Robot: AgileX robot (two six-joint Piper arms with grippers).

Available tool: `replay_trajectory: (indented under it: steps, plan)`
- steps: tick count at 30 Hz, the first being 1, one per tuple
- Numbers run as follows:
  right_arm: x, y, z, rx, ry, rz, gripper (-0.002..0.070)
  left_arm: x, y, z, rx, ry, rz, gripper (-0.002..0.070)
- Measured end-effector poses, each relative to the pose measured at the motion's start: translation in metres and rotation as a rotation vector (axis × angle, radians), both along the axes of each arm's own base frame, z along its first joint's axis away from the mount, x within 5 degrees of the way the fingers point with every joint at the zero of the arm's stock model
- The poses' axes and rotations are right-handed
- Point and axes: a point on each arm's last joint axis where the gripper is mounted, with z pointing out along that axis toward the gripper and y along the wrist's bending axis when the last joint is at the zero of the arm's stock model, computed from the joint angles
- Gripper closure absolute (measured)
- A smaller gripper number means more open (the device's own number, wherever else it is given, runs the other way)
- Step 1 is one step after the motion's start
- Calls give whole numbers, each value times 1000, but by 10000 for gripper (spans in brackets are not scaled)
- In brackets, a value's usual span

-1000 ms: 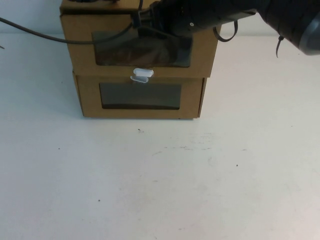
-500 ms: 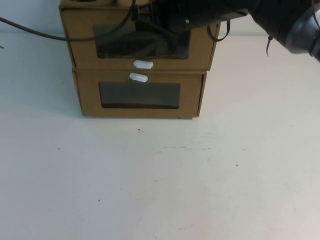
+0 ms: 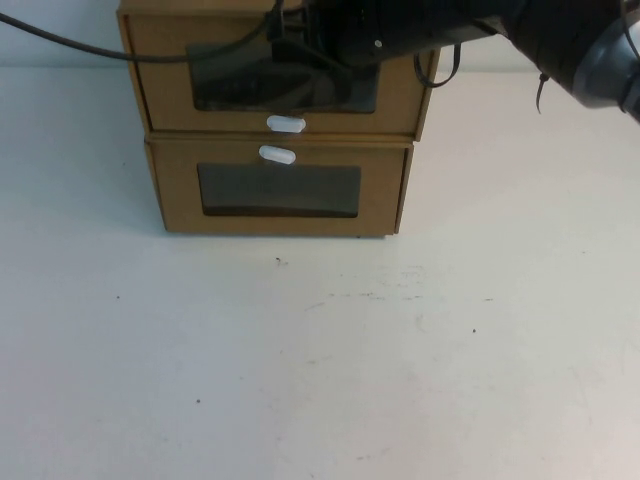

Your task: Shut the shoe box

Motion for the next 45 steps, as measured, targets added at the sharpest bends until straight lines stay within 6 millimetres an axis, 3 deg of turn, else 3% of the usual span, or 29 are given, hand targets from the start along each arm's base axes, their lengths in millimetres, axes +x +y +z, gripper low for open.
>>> replay_trajectory:
  steps: [7,16,21,27,31,38,40,45]
  plan:
    - [-15,-4,10,-19,54,81,689,-17,10,27,104,-81,46,680]
    - [-71,-33,81,-69,-19,138,688,-82,36,92,216,-255,192,680]
    - [-104,-60,115,-134,-59,67,687,-107,43,93,192,-276,254,680]
    - [-148,-92,132,-189,-60,-4,687,-152,55,69,169,-298,327,680]
    - [-189,-118,124,-216,-67,-39,687,-204,64,50,117,-361,362,680]
    - [-284,-175,86,-146,-140,-150,687,-300,82,-10,-10,-528,438,680]
    - [-310,-189,64,-105,-159,-179,687,-328,89,-28,-33,-599,468,680]
    - [-357,-219,12,-28,-209,-257,687,-369,101,-84,-72,-681,539,680]
